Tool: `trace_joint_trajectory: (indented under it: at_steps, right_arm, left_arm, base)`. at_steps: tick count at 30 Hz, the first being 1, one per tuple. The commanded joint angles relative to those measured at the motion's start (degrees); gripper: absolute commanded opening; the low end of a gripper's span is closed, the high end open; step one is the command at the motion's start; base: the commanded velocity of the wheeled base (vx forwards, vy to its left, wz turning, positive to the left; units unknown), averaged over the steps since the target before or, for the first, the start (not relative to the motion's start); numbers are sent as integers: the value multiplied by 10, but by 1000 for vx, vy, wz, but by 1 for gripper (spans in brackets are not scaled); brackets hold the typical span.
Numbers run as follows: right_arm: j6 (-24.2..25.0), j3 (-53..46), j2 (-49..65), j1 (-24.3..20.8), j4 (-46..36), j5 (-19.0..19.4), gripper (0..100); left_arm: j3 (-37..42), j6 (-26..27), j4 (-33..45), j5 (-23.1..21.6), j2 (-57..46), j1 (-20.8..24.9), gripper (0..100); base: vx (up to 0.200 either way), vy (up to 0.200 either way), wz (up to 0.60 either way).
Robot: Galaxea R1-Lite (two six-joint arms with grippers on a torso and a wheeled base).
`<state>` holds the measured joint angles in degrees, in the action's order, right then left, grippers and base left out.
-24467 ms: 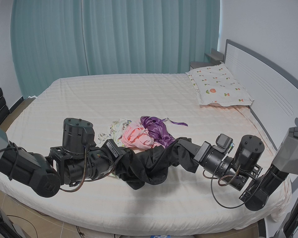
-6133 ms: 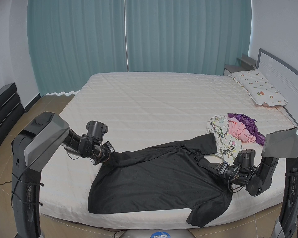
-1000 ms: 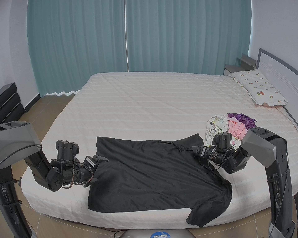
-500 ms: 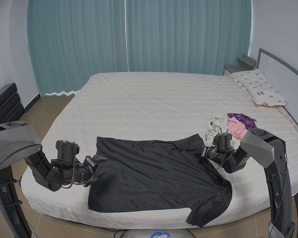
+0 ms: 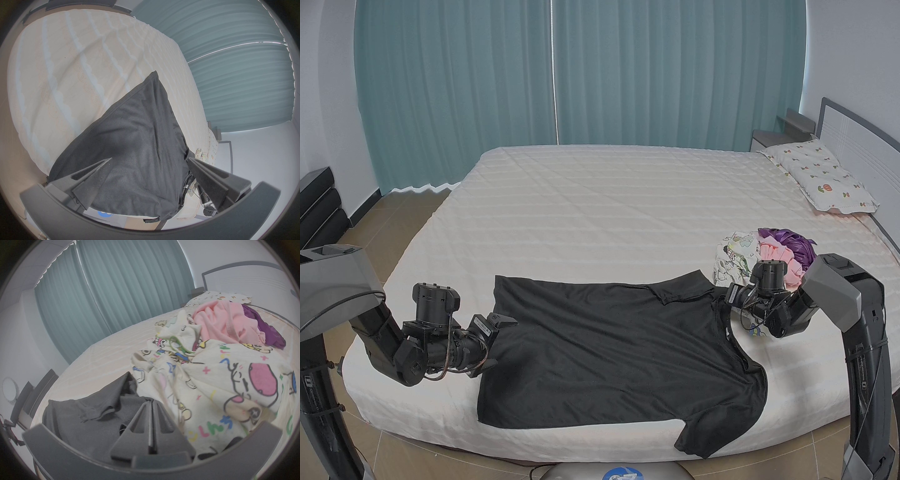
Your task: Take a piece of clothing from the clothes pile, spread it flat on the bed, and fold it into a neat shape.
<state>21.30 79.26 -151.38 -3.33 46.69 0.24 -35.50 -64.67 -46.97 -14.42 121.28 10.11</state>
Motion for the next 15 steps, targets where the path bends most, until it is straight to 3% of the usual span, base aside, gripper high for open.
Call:
trace_joint_trajectory:
  at_steps: [1, 2, 3, 6, 11, 12, 15]
  right_arm:
    - [31, 14, -15, 12, -2, 12, 0]
    - [37, 16, -16, 13, -3, 16, 0]
    - [46, 23, -18, 19, -12, 20, 100]
    - [51, 39, -21, 24, -35, 20, 100]
    - [129, 55, -8, 27, -39, 21, 100]
    - [152, 47, 9, 27, -41, 26, 100]
    - [160, 12, 47, 27, -39, 54, 100]
  left_arm:
    - [0, 1, -1, 0, 3, 0, 100]
    - [0, 1, -1, 0, 3, 0, 100]
    - [0, 1, -1, 0, 3, 0, 100]
    - [0, 1, -1, 0, 3, 2, 100]
    - [0, 2, -1, 0, 3, 3, 100]
    - [0, 2, -1, 0, 4, 2, 100]
    - [0, 2, -1, 0, 3, 3, 100]
  base:
    - [0, 0, 0]
    - [0, 0, 0]
    - [0, 0, 0]
    - [0, 0, 0]
    - [0, 0, 0]
    - [0, 0, 0]
    - [0, 0, 0]
